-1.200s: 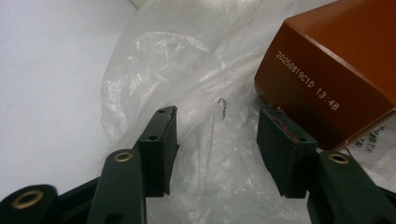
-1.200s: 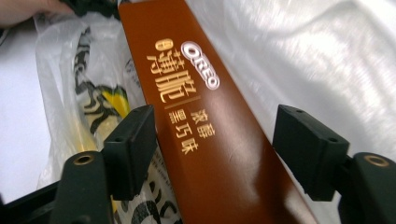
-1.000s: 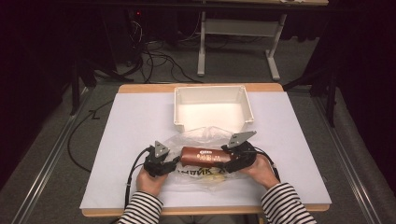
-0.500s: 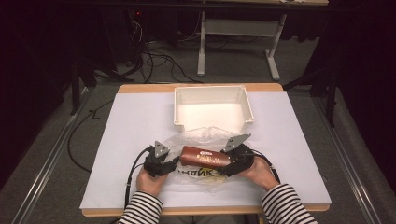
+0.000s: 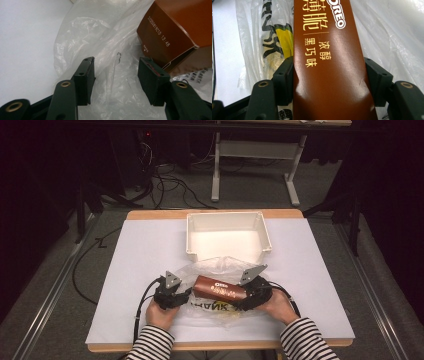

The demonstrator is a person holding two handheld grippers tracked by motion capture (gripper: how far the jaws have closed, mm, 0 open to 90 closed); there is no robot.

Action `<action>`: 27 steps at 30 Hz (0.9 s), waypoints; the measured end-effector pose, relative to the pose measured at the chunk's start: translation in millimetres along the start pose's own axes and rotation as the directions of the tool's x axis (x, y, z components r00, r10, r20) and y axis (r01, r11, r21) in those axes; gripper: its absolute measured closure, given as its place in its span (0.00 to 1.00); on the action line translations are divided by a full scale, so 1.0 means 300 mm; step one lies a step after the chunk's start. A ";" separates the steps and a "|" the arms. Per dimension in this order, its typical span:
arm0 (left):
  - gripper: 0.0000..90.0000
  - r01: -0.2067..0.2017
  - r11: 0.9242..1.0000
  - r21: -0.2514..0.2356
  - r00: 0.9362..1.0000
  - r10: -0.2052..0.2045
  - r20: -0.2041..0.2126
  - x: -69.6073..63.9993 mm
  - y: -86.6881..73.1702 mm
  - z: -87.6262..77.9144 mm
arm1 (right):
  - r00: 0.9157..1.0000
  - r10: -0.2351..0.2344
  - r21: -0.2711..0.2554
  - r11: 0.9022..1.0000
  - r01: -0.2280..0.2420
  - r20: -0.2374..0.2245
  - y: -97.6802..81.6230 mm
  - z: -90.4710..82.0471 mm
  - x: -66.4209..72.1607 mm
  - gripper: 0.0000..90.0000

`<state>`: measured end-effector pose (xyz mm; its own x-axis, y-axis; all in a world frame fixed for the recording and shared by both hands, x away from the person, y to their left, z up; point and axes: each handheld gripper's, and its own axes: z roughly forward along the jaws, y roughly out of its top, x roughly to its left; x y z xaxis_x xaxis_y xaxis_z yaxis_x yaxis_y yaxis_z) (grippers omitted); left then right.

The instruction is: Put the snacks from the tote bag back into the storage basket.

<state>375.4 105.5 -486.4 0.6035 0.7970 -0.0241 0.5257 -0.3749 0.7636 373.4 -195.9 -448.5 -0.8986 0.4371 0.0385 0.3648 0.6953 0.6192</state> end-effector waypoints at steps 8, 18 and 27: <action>0.53 0.001 1.000 0.000 1.000 -0.001 0.001 -0.001 0.000 0.000 | 1.000 0.024 -0.056 0.998 -0.024 -0.011 0.000 -0.040 0.004 0.41; 0.53 0.001 1.000 0.001 1.000 -0.001 0.000 -0.001 0.000 0.000 | 0.999 0.053 -0.089 0.995 -0.054 -0.009 0.002 -0.065 0.001 0.41; 0.53 -0.001 1.000 0.000 1.000 0.001 -0.001 -0.001 0.000 0.000 | 0.999 0.054 -0.112 0.992 -0.053 0.006 0.019 -0.108 0.000 0.41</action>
<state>375.1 105.2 -486.5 0.6031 0.7974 -0.0230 0.5256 -0.3755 0.7633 367.8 -210.3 -419.5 -0.8760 0.4775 0.0674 0.3824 0.6026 0.7005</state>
